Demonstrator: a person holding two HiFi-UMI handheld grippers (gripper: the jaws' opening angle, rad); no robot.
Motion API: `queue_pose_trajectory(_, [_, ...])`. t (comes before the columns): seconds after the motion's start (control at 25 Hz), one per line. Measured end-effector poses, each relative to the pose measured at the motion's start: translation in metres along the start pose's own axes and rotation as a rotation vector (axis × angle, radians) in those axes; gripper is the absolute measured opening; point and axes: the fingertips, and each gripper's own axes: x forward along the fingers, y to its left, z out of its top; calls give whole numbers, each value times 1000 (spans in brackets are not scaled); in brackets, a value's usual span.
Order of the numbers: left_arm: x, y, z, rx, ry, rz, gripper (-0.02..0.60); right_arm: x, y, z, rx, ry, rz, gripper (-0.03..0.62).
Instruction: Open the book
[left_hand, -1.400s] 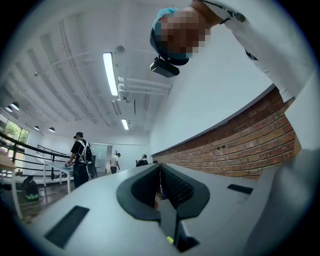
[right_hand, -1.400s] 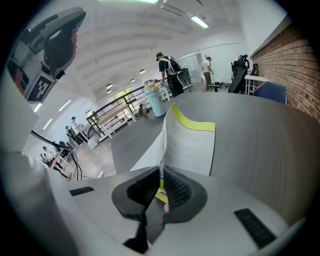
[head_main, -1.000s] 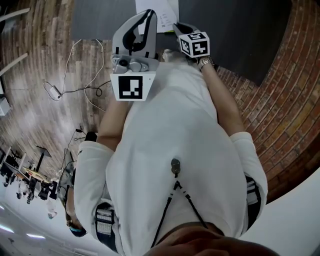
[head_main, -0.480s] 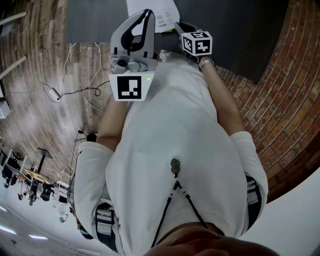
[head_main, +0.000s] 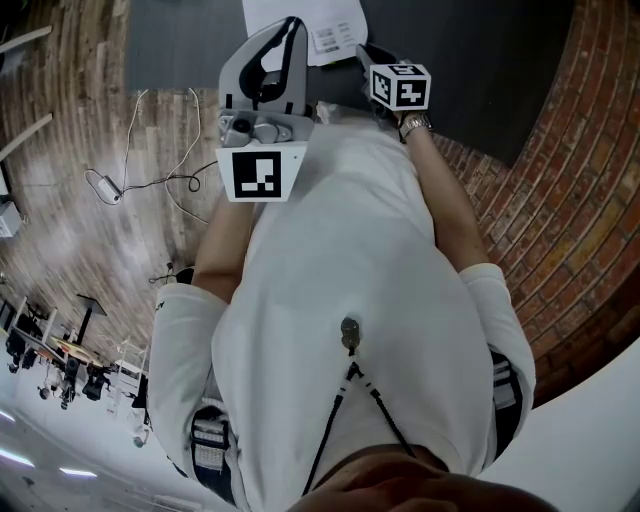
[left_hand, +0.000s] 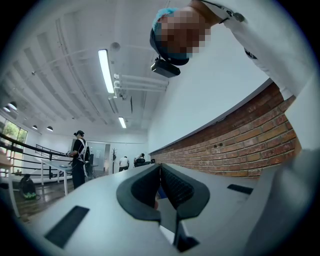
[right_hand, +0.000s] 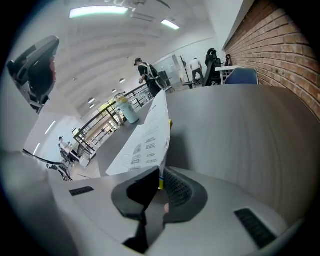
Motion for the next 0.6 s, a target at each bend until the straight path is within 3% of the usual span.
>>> queue_pose_trajectory(0.6, [1,-27,-3,5,4,18,23,-18,-58,-15,161,-14,-55,52])
